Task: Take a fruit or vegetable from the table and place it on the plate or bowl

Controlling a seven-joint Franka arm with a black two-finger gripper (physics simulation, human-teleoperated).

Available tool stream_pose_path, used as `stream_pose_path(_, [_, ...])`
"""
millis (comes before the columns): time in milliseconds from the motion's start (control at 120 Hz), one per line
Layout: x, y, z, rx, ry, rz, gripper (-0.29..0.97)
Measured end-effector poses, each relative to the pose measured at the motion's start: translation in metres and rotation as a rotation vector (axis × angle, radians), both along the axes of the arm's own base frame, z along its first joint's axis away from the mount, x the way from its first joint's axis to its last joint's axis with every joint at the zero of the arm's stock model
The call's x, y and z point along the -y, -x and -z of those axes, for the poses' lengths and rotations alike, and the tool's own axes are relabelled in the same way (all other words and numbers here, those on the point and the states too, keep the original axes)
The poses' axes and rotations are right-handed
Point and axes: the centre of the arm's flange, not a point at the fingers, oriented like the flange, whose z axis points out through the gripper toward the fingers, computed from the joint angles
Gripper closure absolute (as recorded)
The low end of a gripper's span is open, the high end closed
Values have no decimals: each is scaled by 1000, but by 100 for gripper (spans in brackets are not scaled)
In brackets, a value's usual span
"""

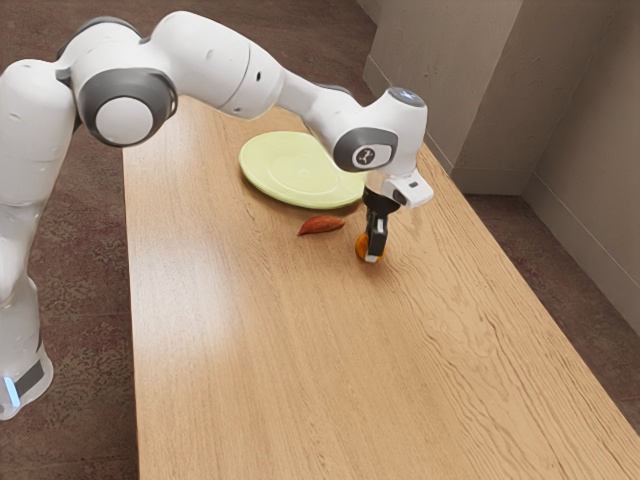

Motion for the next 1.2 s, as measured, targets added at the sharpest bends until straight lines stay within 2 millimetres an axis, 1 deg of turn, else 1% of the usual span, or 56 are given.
stream_pose_path(92, [-2, 0, 0, 2, 0, -4, 37])
stream_pose_path(125, [-3, 0, 0, 3, 0, -7, 39])
stream_pose_path(250, [-5, 0, -3, 8, -2, -15, 42])
stream_pose_path(342, [-8, 1, -14, 18, -3, -23, 44])
stream_pose_path(417, [-15, 7, -35, 35, -3, -40, 45])
stream_pose_path(492, [-30, 18, -63, 55, -1, -69, 45])
stream_pose_path(625, [-73, 49, -120, 82, -14, -150, 44])
stream_pose_path(667, [-87, 59, -132, 76, -21, -181, 44])
stream_pose_path(708, [-102, 68, -140, 62, -26, -214, 44])
stream_pose_path(825, [-145, 90, -143, 11, -29, -313, 44])
stream_pose_path(900, [-161, 99, -141, -17, -28, -357, 44])
stream_pose_path(958, [-167, 103, -139, -34, -27, -378, 44])
stream_pose_path(1042, [-170, 107, -138, -54, -25, -396, 42])
stream_pose_path(1142, [-168, 109, -136, -73, -17, -406, 24])
stream_pose_path(1200, [-168, 109, -135, -82, -14, -412, 16])
